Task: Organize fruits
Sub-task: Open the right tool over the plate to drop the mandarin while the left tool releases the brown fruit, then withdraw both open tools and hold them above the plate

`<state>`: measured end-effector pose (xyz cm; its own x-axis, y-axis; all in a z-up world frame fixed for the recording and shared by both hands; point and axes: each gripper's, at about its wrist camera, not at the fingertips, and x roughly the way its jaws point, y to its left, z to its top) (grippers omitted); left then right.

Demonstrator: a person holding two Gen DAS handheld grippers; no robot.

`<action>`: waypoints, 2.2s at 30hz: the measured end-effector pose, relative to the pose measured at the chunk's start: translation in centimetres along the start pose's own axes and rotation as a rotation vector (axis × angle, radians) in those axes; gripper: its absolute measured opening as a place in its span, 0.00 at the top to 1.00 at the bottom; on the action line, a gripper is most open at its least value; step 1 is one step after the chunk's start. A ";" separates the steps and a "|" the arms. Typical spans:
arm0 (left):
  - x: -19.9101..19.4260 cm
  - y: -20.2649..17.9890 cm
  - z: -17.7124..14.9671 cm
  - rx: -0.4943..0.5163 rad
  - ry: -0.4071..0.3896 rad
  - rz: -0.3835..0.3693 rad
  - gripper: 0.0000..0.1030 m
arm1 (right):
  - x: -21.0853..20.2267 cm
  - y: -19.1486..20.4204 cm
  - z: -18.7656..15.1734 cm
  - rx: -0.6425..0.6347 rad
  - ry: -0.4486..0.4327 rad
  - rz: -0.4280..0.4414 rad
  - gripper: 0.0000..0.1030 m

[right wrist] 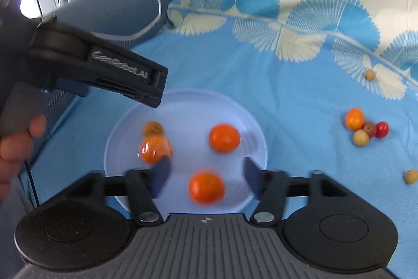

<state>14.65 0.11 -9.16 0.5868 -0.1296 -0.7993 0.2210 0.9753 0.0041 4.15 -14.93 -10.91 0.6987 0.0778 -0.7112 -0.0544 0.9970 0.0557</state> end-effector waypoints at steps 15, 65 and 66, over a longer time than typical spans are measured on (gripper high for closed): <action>-10.4 3.6 -7.5 -0.088 0.061 0.047 0.00 | -11.4 2.0 -2.6 0.063 -0.013 -0.020 0.03; -21.3 1.6 -11.5 -0.059 -0.128 -0.008 0.00 | -22.4 4.1 -6.2 0.035 -0.225 -0.081 0.01; -21.2 1.5 -11.5 -0.059 -0.127 -0.008 0.00 | -22.3 4.1 -6.2 0.036 -0.224 -0.080 0.01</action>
<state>-6.40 6.43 0.87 0.6795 -0.1557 -0.7169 0.1824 0.9824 -0.0405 -16.13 -12.61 0.85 0.8405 -0.0076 -0.5417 0.0304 0.9990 0.0330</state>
